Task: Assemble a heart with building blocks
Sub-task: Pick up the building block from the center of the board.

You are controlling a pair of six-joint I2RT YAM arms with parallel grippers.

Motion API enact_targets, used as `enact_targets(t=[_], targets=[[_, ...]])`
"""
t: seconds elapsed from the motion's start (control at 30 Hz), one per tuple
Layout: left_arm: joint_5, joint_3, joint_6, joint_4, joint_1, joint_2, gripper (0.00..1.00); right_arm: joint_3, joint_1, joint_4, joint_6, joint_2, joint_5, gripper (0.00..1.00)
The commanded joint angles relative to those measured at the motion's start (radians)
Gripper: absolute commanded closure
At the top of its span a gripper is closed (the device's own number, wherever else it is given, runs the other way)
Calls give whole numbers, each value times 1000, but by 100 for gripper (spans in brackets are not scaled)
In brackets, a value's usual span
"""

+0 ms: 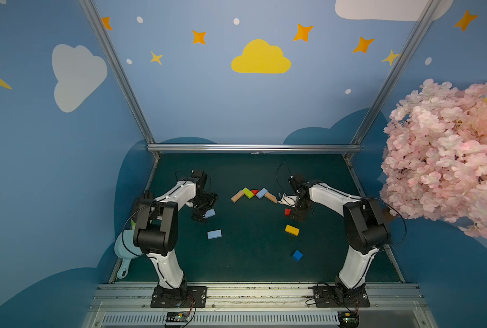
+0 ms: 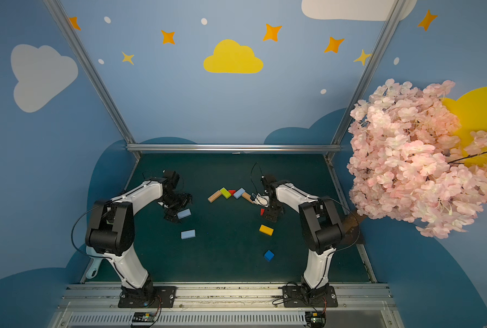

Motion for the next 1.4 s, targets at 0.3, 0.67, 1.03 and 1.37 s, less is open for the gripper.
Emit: enact_targets(t=[0.3,0.67,1.03,1.37], targets=[[-26,49,-71,2,1,105,2,81,3,-7,-35,78,-56,11],[-81,67,-128,-25,-5,143,22,88,-1,-38,-27,89,-116,20],[-110,67,-47,-44,-5,173,64,18,-11,-39,-10,39,-163,84],[-139,-80,42,-26,-9,62,69,-48,-15,-30,42,-44,-160,100]])
